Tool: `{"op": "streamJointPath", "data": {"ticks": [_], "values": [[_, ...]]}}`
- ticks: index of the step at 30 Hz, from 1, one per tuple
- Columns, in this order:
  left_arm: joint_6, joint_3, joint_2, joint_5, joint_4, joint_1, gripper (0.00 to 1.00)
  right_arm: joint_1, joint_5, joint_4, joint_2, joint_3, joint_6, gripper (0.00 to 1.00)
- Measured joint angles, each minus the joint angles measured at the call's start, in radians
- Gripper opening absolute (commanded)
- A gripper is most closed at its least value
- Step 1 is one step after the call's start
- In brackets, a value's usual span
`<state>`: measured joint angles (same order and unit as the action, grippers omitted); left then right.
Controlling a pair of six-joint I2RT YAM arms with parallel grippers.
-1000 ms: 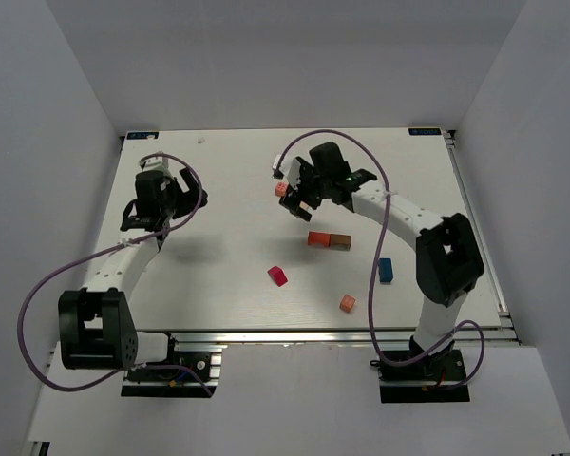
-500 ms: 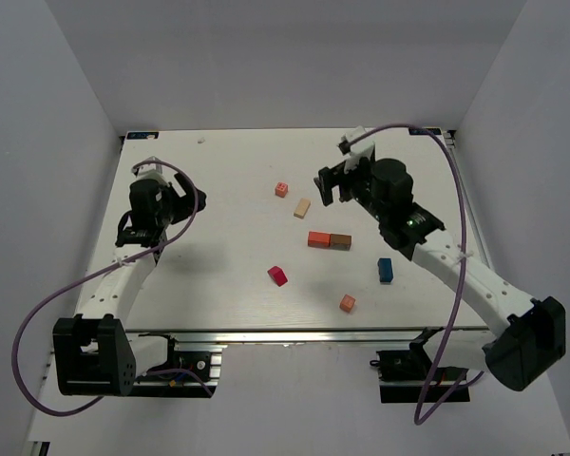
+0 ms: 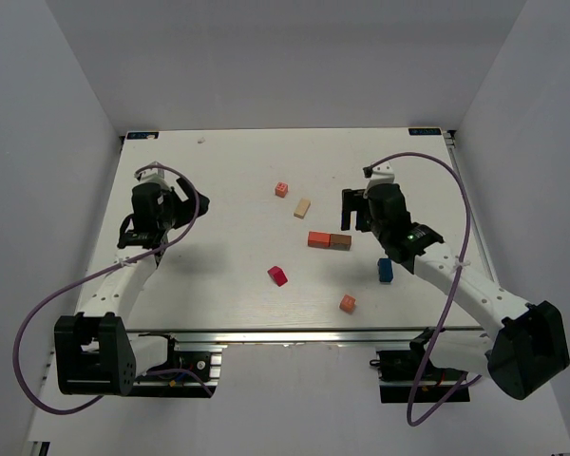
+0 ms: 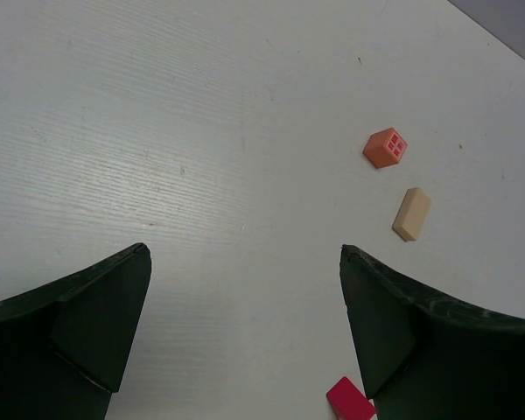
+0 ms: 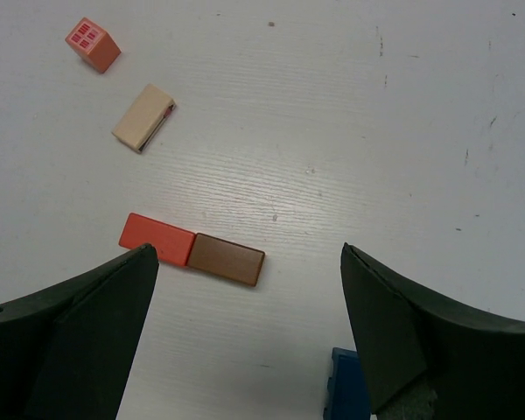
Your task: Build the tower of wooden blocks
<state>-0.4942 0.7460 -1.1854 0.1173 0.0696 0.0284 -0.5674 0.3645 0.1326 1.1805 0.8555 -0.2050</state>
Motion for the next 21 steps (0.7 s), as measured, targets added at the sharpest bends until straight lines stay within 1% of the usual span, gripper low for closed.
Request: {"op": "streamJointPath", "data": {"ticks": [11,21], "values": [[0.000,-0.017,0.000,0.021,-0.003,0.000,0.98,0.026,-0.031,0.050,0.032,0.007,-0.052,0.89],[-0.005,-0.016,-0.030,0.058,-0.045,0.000,0.98,0.139,-0.095,0.114,0.039,0.011,-0.110,0.89]]}}
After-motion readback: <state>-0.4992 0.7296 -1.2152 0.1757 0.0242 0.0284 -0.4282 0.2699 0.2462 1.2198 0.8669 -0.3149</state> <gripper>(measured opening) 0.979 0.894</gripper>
